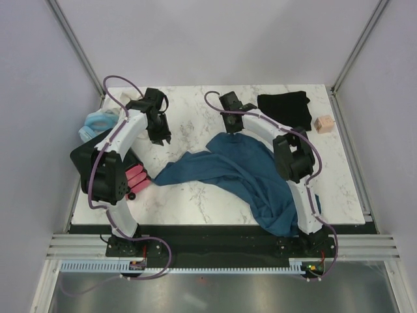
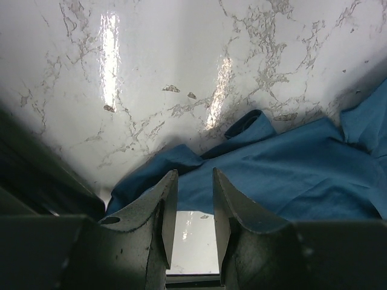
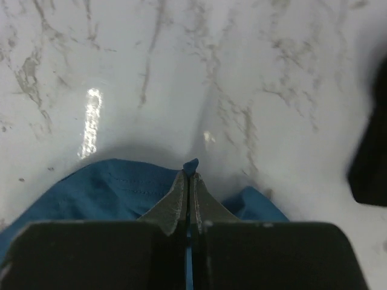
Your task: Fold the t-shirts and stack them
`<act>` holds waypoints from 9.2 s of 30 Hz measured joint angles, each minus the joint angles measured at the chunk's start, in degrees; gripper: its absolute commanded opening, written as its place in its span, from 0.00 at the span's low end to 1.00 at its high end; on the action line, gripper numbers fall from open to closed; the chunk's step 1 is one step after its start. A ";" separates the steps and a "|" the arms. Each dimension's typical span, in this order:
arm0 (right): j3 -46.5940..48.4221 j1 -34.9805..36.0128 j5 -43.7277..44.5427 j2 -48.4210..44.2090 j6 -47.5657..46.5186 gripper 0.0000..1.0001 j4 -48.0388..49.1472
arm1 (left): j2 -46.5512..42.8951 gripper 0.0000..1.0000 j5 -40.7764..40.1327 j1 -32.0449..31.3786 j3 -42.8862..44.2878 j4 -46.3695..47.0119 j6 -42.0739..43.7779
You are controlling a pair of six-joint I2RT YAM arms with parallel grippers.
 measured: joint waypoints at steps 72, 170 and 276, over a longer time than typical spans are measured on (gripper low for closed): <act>-5.62 -3.06 15.43 -46.03 1.40 0.00 -18.36 | -22.73 0.51 8.20 0.00 -20.39 -9.27 0.26; -9.60 -22.43 6.95 -43.06 -0.90 0.00 -10.01 | 20.92 0.02 -8.87 -0.28 7.58 -7.17 3.32; 0.81 -23.71 2.12 -31.28 7.98 0.00 -7.89 | 13.81 0.02 -12.63 0.66 42.29 -5.11 -1.31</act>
